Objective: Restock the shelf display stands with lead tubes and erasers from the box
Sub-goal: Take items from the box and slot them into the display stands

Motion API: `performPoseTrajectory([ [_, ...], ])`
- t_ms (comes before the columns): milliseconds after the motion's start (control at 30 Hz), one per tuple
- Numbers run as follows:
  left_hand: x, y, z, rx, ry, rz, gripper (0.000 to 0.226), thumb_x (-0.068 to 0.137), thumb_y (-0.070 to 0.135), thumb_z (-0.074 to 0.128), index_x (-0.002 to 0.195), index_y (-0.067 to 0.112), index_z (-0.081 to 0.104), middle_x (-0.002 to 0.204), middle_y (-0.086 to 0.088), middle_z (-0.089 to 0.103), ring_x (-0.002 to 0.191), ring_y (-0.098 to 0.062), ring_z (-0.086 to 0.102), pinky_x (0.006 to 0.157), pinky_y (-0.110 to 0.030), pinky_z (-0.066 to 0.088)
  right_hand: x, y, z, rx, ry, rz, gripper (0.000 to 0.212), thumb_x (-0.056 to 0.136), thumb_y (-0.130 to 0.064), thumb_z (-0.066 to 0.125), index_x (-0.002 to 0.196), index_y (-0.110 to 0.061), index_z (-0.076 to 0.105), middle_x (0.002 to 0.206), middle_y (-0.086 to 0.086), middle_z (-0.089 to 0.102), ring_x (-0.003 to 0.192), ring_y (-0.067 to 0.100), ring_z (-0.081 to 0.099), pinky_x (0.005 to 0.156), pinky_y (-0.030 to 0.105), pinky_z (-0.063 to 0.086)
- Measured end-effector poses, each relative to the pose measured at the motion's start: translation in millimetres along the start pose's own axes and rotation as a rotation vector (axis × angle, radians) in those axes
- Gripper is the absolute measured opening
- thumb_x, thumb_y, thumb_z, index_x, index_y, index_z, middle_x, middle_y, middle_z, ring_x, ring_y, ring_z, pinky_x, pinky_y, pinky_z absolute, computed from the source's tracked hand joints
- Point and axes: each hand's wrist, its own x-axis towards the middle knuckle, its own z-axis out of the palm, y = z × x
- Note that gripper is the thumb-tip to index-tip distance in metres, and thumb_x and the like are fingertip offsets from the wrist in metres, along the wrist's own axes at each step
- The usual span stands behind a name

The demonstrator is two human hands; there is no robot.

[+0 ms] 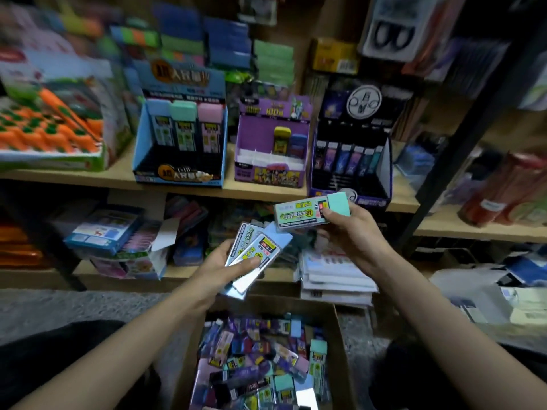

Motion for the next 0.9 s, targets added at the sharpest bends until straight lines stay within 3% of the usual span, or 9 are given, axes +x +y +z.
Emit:
performPoseTrajectory([
  [167,10.1,53.6,-34.6,0.017,0.091,0.121,0.042,0.069,0.022,0.072,0.108,0.021,0.058,0.090,0.004,0.075,0.072,-0.011,0.070,0.055,-0.023,0.053,32.0,-48.5,32.9,-0.069,-0.052,-0.101,0.015,0.093,-0.012,0.055,0.107,-0.011,0.059,0.096,0.009,0.072,0.072,0.015,0.067,0.056,0.026,0.053],
  [267,16.1,79.4,-56.4,-0.041,0.200,0.208,0.043,0.067,0.021,0.073,0.108,0.017,0.059,0.090,0.002,0.075,0.074,-0.010,0.070,0.057,-0.020,0.053,56.7,-66.4,64.9,-0.154,-0.067,-0.166,0.014,0.097,-0.015,0.048,0.106,-0.011,0.058,0.097,0.008,0.070,0.079,0.017,0.066,0.062,0.025,0.051],
  [367,16.3,99.7,-76.8,-0.073,0.247,0.264,0.041,0.067,0.025,0.072,0.106,0.020,0.061,0.091,-0.001,0.075,0.073,-0.011,0.071,0.055,-0.020,0.053,78.9,-79.3,101.1,-0.267,-0.111,-0.264,0.009,0.098,-0.014,0.047,0.099,-0.013,0.055,0.094,0.011,0.064,0.074,0.017,0.063,0.060,0.024,0.052],
  [500,16.6,115.4,-108.5,-0.078,0.350,0.341,0.036,0.077,0.021,0.069,0.112,0.020,0.061,0.098,-0.001,0.074,0.079,-0.011,0.070,0.058,-0.019,0.053,110.4,-93.2,154.3,-0.554,-0.213,-0.456,0.005,0.095,-0.014,0.051,0.096,-0.015,0.056,0.093,0.011,0.061,0.079,0.020,0.061,0.071,0.039,0.053],
  [667,12.1,115.2,-135.0,-0.081,0.482,0.379,0.046,0.070,0.030,0.070,0.113,0.022,0.060,0.098,0.001,0.073,0.082,-0.010,0.070,0.061,-0.020,0.053,149.3,-97.6,207.5,-0.922,-0.173,-0.659,0.013,0.087,-0.022,0.065,0.095,-0.012,0.067,0.082,0.002,0.063,0.070,0.014,0.058,0.061,0.029,0.044],
  [767,10.8,109.6,-145.9,-0.066,0.502,0.369,0.040,0.074,0.028,0.069,0.112,0.023,0.060,0.101,0.002,0.073,0.090,-0.014,0.069,0.068,-0.025,0.052,166.6,-94.1,227.6,-1.031,-0.199,-0.639,0.017,0.086,-0.023,0.067,0.095,-0.009,0.067,0.086,0.006,0.067,0.080,0.022,0.063,0.069,0.036,0.049],
  [900,9.4,105.5,-155.5,-0.091,0.514,0.365,0.036,0.078,0.024,0.068,0.113,0.019,0.060,0.101,-0.002,0.073,0.086,-0.015,0.070,0.059,-0.019,0.053,180.4,-85.7,240.0,-1.128,-0.274,-0.652,0.016,0.087,-0.022,0.066,0.092,-0.007,0.066,0.091,0.011,0.069,0.082,0.023,0.063,0.071,0.034,0.047],
])
